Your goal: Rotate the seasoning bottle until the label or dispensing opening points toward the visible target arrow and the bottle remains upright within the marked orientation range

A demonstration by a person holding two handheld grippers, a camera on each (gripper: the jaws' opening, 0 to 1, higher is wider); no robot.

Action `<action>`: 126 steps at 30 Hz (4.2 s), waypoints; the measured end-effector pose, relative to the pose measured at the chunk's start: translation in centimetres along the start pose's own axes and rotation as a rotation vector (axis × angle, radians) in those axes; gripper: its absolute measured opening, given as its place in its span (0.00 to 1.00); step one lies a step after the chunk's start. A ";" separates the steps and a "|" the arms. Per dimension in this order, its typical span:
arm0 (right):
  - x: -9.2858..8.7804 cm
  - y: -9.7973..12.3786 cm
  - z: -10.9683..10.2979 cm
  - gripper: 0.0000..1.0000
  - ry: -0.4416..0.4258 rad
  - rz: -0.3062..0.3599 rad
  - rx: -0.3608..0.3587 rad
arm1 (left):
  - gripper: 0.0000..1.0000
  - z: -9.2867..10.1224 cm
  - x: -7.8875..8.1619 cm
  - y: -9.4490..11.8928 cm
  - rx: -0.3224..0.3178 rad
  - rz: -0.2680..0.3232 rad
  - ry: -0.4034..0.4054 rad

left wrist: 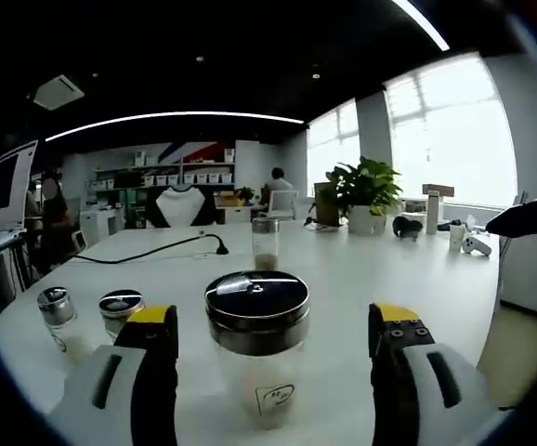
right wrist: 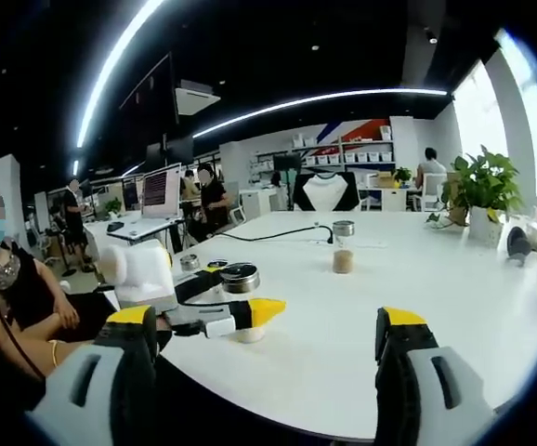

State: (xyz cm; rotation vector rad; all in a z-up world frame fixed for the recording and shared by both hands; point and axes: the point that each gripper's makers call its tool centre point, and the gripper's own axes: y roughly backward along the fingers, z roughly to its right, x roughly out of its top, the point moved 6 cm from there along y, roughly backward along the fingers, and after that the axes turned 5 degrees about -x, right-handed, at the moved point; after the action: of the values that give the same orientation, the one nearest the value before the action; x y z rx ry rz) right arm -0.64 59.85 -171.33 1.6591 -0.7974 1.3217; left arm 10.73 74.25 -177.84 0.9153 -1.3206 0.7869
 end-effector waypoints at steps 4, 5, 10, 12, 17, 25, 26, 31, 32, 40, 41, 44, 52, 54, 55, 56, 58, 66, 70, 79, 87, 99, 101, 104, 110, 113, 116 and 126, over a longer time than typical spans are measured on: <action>0.0 0.0 0.0 1.00 0.000 0.002 0.008 | 0.84 0.2 0.0 -0.3 -0.004 0.012 0.022; 0.0 0.0 0.0 1.00 -0.002 0.003 0.011 | 0.82 0.2 -0.2 -0.4 -0.003 0.013 0.022; -0.1 0.1 0.3 1.00 -0.009 0.001 0.013 | 0.71 0.1 -0.8 -0.4 0.059 -0.010 0.002; -0.3 0.1 0.5 1.00 -0.021 0.001 0.017 | 0.70 -0.5 -0.7 0.1 0.148 -0.012 -0.033; -0.8 0.1 0.6 0.95 -0.029 -0.006 0.021 | 0.56 -0.5 -0.6 0.2 0.166 0.008 -0.041; -0.6 0.2 0.7 0.94 -0.034 0.008 0.028 | 0.45 -0.2 -0.6 0.0 0.151 0.006 -0.078; -0.6 0.2 0.7 0.94 -0.034 0.009 0.027 | 0.45 -0.2 -0.6 0.0 0.149 0.003 -0.102; -0.7 0.2 0.8 0.96 -0.029 0.003 0.019 | 0.44 -0.4 -0.6 0.0 0.123 0.010 -0.094; -0.7 0.2 0.8 0.96 -0.026 0.002 0.015 | 0.44 -0.5 -0.5 -0.1 0.120 0.009 -0.093; -1.0 0.4 1.0 0.99 -0.019 -0.025 -0.009 | 0.43 -0.8 -0.5 -0.6 0.092 0.021 -0.089; -1.1 0.4 0.9 0.99 -0.017 -0.028 -0.007 | 0.43 -0.9 -0.5 -0.6 0.088 0.022 -0.084; -1.3 0.4 0.6 0.99 -0.005 -0.049 0.005 | 0.43 -1.2 -0.4 -0.9 0.086 0.016 -0.069; -0.8 0.8 0.8 0.99 0.030 -0.045 -0.013 | 0.43 -2.0 -0.2 -1.2 0.100 0.025 -0.041; -0.9 0.8 0.7 0.99 0.026 -0.051 -0.009 | 0.43 -2.1 -0.1 -1.6 0.099 0.025 -0.044; -0.9 0.8 0.7 0.99 0.029 -0.053 -0.008 | 0.43 -2.1 -0.1 -1.7 0.099 0.027 -0.045; -1.0 0.9 0.8 0.99 0.032 -0.054 -0.010 | 0.43 -2.2 0.0 -1.8 0.097 0.028 -0.044; -1.0 0.9 0.8 0.99 0.031 -0.059 -0.013 | 0.43 -2.3 0.1 -2.2 0.093 0.031 -0.040; -0.8 0.9 1.3 0.99 0.025 -0.056 -0.022 | 0.43 -2.6 0.2 -3.7 0.084 0.039 -0.054; -0.8 0.8 1.5 0.99 0.025 -0.061 -0.025 | 0.43 -3.0 0.3 -4.6 0.086 0.038 -0.035; -1.1 1.0 1.8 0.99 0.008 -0.063 -0.029 | 0.43 -3.0 0.3 -5.6 0.088 0.041 -0.055; -1.6 1.0 2.0 0.99 -0.002 -0.076 -0.037 | 0.44 -3.0 -0.5 -4.8 0.128 0.138 -0.089; -2.0 0.8 1.9 0.99 -0.012 -0.091 -0.029 | 0.50 -2.8 -1.5 -4.6 0.066 0.024 -0.205; -1.9 0.8 1.9 0.97 -0.028 -0.076 -0.023 | 0.53 -2.5 -1.3 -4.1 0.063 0.025 -0.258; -1.9 0.7 1.9 0.96 -0.024 -0.079 -0.022 | 0.56 -2.2 -1.0 -3.3 0.049 0.027 -0.281; -1.6 0.6 2.1 0.96 -0.025 -0.068 -0.026 | 0.60 -2.4 -0.3 -1.3 0.031 0.019 -0.238; -1.4 0.6 2.3 0.96 -0.037 -0.054 -0.035 | 0.62 -2.8 -0.1 -0.1 0.043 0.009 -0.225; -1.4 0.7 2.5 0.96 -0.036 -0.050 -0.039 | 0.63 -3.1 0.4 0.9 0.037 0.009 -0.209; -1.2 0.0 3.1 0.94 -0.001 -0.042 -0.036 | 0.68 -3.0 1.7 4.1 -0.016 -0.035 -0.299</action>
State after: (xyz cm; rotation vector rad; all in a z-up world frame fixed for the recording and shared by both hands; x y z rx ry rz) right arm 0.44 57.08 -172.72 1.6395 -0.7783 1.2707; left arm 8.59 78.69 -175.82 1.0707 -1.5629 0.6273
